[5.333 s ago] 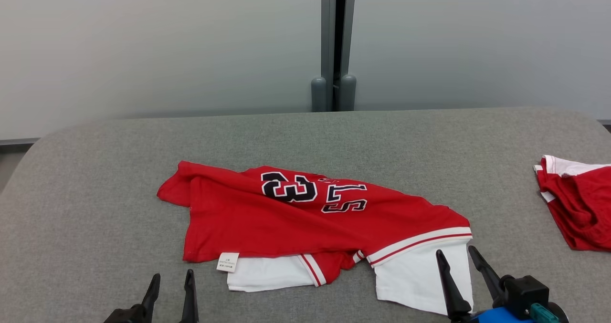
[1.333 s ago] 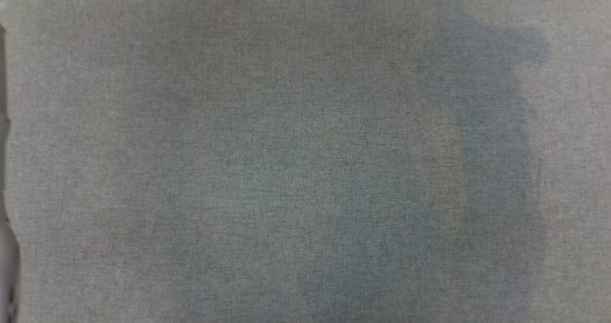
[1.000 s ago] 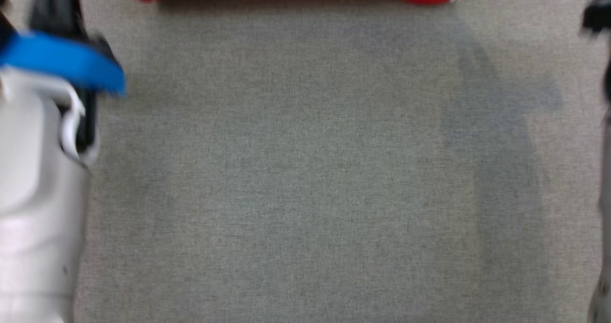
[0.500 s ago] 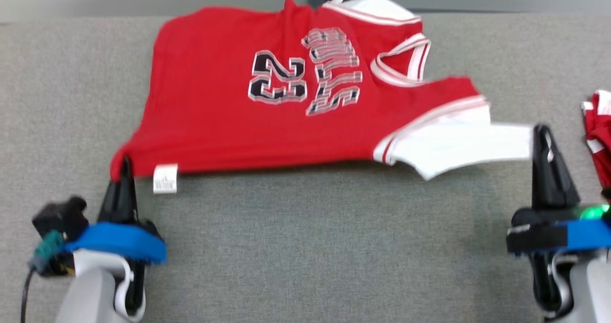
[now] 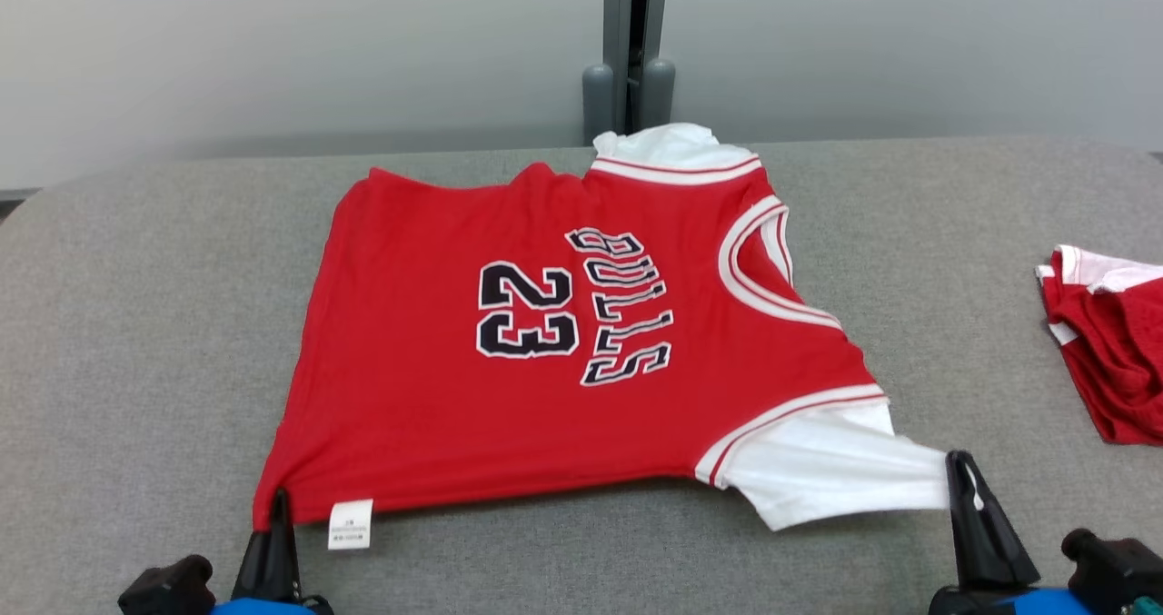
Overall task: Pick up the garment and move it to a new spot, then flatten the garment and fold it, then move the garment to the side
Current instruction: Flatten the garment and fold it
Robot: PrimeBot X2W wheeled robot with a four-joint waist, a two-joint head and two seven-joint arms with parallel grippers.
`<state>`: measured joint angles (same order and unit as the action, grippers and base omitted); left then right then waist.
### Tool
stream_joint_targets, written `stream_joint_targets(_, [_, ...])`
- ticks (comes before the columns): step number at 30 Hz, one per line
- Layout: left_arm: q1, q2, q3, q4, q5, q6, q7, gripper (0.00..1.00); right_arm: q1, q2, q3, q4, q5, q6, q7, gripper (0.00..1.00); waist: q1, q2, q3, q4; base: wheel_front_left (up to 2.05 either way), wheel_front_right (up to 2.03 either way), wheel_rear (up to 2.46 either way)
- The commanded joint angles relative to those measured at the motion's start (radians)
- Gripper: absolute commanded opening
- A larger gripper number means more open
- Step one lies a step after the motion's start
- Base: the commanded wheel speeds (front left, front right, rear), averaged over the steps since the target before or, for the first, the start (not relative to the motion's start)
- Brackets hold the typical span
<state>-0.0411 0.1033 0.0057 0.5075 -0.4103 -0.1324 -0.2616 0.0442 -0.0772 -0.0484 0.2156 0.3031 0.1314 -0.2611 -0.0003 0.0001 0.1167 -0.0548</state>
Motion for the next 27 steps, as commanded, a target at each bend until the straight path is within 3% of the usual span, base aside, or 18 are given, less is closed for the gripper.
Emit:
stream_joint_targets(1, [0.029, -0.005, 0.011, -0.007, 0.007, 0.003, -0.004, 0.0, 0.04, 0.002, 0.003, 0.007, 0.01, -0.001, -0.005, 0.0, 0.0003, -0.0001, -0.032, -0.012, 0.0, 0.0, 0.0])
stream_joint_targets(18, [0.225, -0.04, 0.029, -0.043, 0.015, 0.003, -0.004, 0.0, 0.25, -0.007, 0.014, 0.015, 0.022, -0.001, -0.005, 0.0, 0.0003, -0.0001, -0.119, -0.005, 0.0, 0.0, 0.0])
stream_joint_targets(27, [0.142, -0.045, 0.006, -0.089, 0.008, 0.003, -0.004, 0.0, 0.151, 0.008, -0.018, -0.022, 0.029, -0.001, -0.005, 0.0, 0.0003, -0.0001, -0.081, -0.002, 0.0, 0.0, 0.0])
